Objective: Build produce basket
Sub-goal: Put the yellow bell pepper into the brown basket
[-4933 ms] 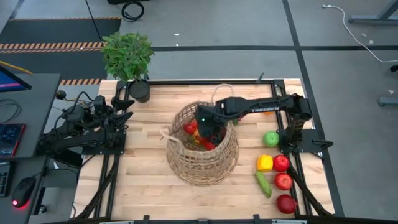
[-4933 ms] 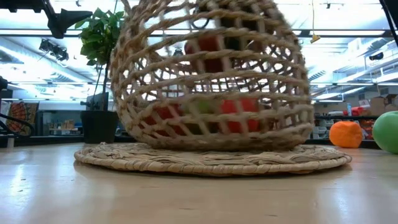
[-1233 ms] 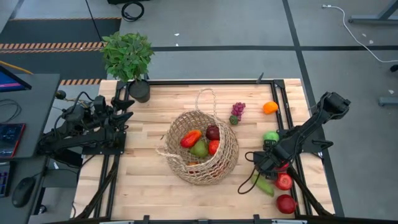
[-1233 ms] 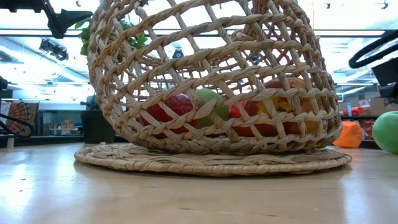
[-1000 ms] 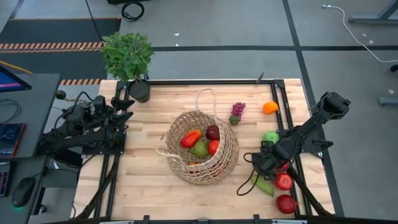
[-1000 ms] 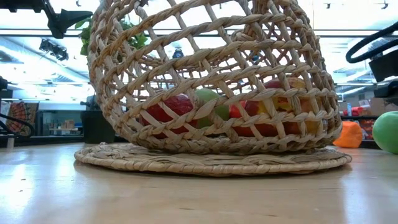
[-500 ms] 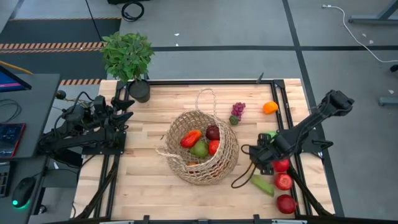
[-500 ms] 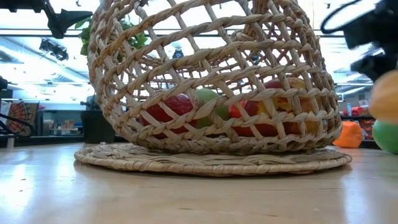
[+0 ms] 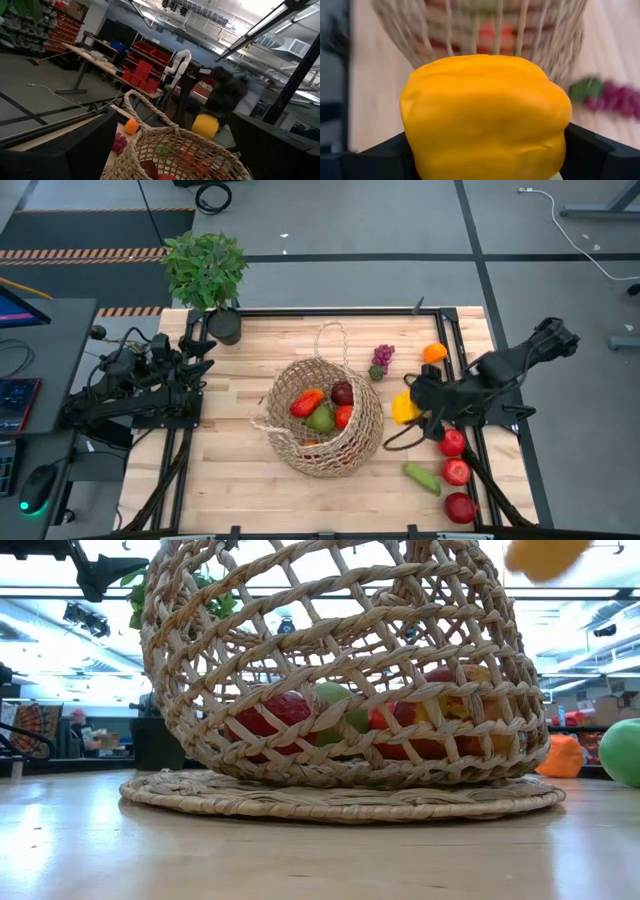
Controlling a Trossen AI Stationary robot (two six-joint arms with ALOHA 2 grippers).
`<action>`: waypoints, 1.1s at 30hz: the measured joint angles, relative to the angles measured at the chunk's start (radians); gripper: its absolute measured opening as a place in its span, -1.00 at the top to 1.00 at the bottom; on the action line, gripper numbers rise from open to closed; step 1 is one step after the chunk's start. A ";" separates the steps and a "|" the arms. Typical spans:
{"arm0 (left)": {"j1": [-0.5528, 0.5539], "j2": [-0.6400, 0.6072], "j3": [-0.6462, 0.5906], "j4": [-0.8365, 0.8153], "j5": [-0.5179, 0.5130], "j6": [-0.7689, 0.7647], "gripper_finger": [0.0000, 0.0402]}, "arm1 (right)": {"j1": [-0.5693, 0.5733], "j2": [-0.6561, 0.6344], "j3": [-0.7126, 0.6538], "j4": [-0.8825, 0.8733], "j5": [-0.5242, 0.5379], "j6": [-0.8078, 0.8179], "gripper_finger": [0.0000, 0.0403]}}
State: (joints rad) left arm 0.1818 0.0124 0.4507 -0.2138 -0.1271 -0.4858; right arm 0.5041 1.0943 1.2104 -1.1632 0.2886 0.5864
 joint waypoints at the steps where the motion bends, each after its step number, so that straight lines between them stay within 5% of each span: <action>1: 0.000 0.000 0.000 0.000 0.000 0.000 -0.94 | 0.000 -0.006 0.029 0.010 0.012 -0.008 -0.66; 7: 0.000 0.000 0.000 0.000 0.000 0.000 -0.94 | 0.000 -0.047 0.140 0.228 0.067 -0.084 -0.66; 20: 0.000 0.000 0.000 0.000 0.000 0.000 -0.94 | 0.000 0.001 0.144 0.676 0.023 -0.145 -0.66; 33: 0.000 0.000 0.000 0.000 0.000 0.000 -0.94 | -0.047 0.013 0.144 0.737 -0.032 -0.134 -0.66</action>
State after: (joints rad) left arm 0.1818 0.0124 0.4507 -0.2138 -0.1269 -0.4858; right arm 0.4573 1.1069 1.3540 -0.4260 0.2568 0.4527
